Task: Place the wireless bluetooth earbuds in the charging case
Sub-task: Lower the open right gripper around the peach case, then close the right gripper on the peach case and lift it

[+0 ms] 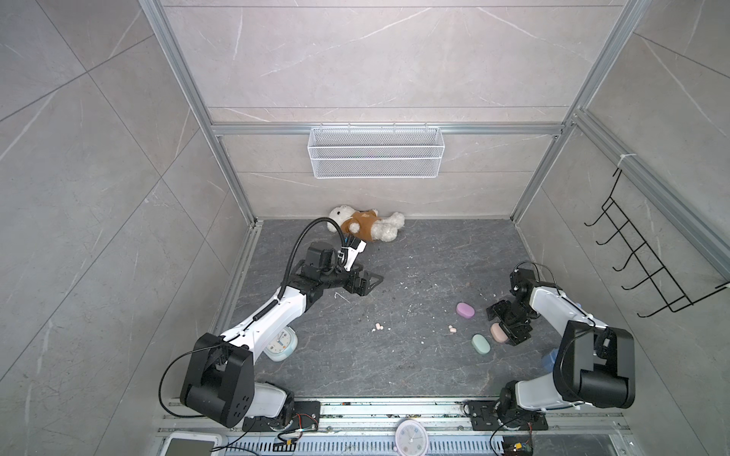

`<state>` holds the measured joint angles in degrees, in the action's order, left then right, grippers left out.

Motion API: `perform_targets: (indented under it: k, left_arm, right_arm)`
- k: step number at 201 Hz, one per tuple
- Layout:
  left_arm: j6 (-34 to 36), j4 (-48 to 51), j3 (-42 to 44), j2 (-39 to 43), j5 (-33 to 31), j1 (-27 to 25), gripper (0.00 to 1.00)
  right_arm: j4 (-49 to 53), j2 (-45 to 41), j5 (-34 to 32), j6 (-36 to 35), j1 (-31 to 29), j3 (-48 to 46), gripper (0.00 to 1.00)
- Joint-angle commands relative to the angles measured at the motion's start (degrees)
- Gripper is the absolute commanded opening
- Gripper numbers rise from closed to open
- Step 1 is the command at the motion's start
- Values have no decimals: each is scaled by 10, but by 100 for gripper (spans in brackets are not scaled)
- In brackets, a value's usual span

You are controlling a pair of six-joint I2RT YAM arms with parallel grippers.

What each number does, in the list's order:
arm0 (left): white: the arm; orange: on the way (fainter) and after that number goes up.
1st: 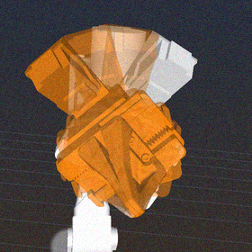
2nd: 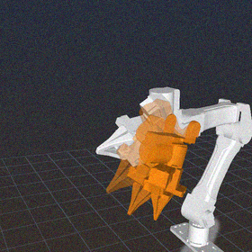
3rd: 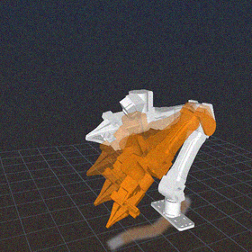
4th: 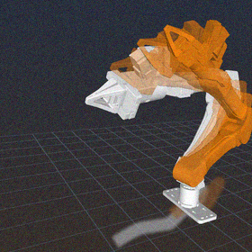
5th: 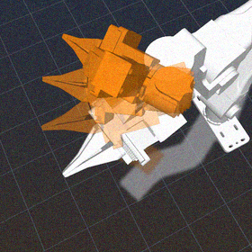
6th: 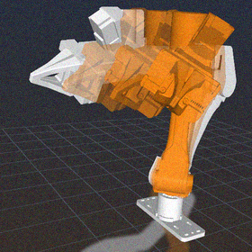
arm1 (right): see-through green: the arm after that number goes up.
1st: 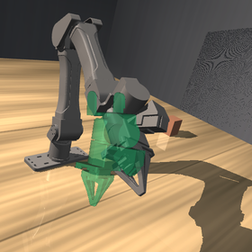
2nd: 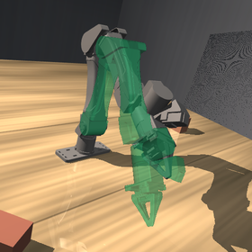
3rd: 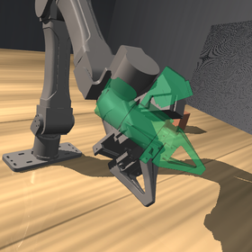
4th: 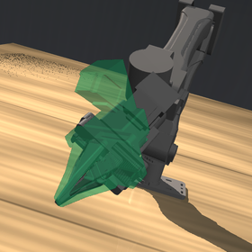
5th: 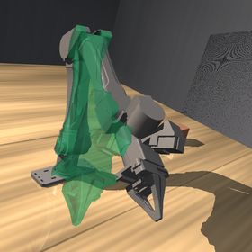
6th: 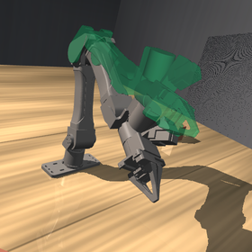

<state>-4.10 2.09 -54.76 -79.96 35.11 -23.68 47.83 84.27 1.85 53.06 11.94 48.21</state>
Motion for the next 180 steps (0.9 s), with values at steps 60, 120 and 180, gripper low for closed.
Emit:
perform_targets:
  k: [60,120,180]
  left_arm:
    - [4,-15,0,11,15,3,100]
    - [4,-15,-1,10,14,3,100]
    - [4,-15,0,11,13,4,100]
  right_arm:
    - [-32,23,-18,29,-1,-15,80]
    - [-37,22,-23,27,-2,-17,69]
    - [-41,11,-16,25,-2,-20,62]
